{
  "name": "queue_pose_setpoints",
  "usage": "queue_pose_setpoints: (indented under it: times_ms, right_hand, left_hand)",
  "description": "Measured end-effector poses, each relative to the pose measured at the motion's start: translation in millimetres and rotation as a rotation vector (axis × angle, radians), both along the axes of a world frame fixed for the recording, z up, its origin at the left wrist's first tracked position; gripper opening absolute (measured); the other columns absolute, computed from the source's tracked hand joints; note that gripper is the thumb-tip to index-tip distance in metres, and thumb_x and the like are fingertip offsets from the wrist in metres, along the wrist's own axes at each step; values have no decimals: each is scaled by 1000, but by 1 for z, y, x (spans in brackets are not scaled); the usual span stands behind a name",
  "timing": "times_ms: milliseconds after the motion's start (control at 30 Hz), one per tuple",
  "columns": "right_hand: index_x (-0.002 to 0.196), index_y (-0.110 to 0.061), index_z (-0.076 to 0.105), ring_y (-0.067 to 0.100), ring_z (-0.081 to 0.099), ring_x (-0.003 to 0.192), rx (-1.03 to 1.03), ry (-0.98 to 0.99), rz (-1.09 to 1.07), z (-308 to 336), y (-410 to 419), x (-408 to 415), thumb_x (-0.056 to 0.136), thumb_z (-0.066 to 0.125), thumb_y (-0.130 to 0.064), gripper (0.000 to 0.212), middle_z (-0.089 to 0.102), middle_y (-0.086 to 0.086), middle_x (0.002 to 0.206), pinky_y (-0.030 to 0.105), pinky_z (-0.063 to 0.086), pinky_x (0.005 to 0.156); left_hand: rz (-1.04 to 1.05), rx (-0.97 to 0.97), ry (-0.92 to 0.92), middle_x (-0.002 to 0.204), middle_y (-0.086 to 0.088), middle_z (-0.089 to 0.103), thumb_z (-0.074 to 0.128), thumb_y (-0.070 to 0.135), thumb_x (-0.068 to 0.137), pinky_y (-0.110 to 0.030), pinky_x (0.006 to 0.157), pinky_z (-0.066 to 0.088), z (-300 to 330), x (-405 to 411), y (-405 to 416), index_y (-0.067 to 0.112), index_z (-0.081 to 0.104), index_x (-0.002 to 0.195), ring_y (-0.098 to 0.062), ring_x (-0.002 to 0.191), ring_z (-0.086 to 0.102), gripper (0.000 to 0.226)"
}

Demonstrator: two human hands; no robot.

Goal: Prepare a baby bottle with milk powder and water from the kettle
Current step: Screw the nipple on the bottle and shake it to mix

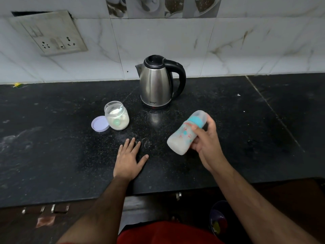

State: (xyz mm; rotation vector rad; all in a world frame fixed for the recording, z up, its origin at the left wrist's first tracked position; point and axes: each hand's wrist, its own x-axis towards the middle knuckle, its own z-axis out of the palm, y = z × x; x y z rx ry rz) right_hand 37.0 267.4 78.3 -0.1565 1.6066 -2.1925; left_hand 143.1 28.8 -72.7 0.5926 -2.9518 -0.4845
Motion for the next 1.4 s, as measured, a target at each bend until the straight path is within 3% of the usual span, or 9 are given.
queue_pose_setpoints:
  times_ms: [167,333,533,733,833,933,1033,1167,1400]
  right_hand:
    - [143,-37,33,21,72,96,178,68,309,-1,3,11,92,62,-6,66,74,-1,102,44,62,76]
    - [146,-33,31,18,71,99,57,44,54,1,1,0,95,60,-9,64,73,-14,99,48,60,78]
    - [145,-38,23,17,72,98,210,108,298,-4,3,5,91,65,-3,76,75,-6,102,29,58,69]
    - [133,-12,50,18,69,109,283,144,321,-5,4,-6,85,70,2,53,72,4,117,33,58,85]
    - [127,-9,55,14,69,108,310,171,342,-9,4,-10,81,73,6,52,72,1,117,23,56,83]
    - [122,-17,58,14,68,109,356,222,355,-16,3,-13,78,76,6,53,71,0,119,25,56,87]
    - [116,-25,60,11,68,105,456,326,352,-25,1,-15,75,82,1,53,71,-2,115,27,55,90]
    - [122,-21,62,8,65,108,565,419,313,-32,-4,-20,72,85,-5,58,70,-6,114,33,52,97]
    - [126,-20,61,7,63,109,652,516,312,-25,-17,-51,71,85,-6,62,68,-8,115,29,51,97]
  left_hand:
    - [2,5,-14,165,0,19,39,66,93,-38,125,0,1,1,-1,23,33,153,-17,154,3,74]
    - [1,11,-15,165,-1,18,40,65,94,-39,125,0,2,0,0,23,33,153,-18,154,4,74]
    - [8,74,7,164,-1,23,48,61,93,-39,125,1,6,-1,0,22,38,151,-18,154,8,71]
    - [106,328,136,148,-3,51,62,41,94,-42,124,14,26,-10,2,18,61,134,-23,149,27,46]
    - [130,515,261,122,6,70,67,33,92,-35,111,39,45,-17,12,22,72,118,-14,125,57,29]
    - [71,768,271,106,13,74,68,28,92,-28,99,51,66,-25,27,28,74,109,0,101,67,19]
    - [-21,957,265,104,4,76,69,22,91,-34,97,54,79,-32,44,27,73,108,-11,101,70,18]
    - [-124,1018,288,110,3,76,66,13,93,-27,95,54,83,-40,57,13,72,117,-10,105,70,24]
    - [-94,962,274,109,6,74,64,8,94,-11,76,50,91,-66,53,17,68,122,6,92,68,30]
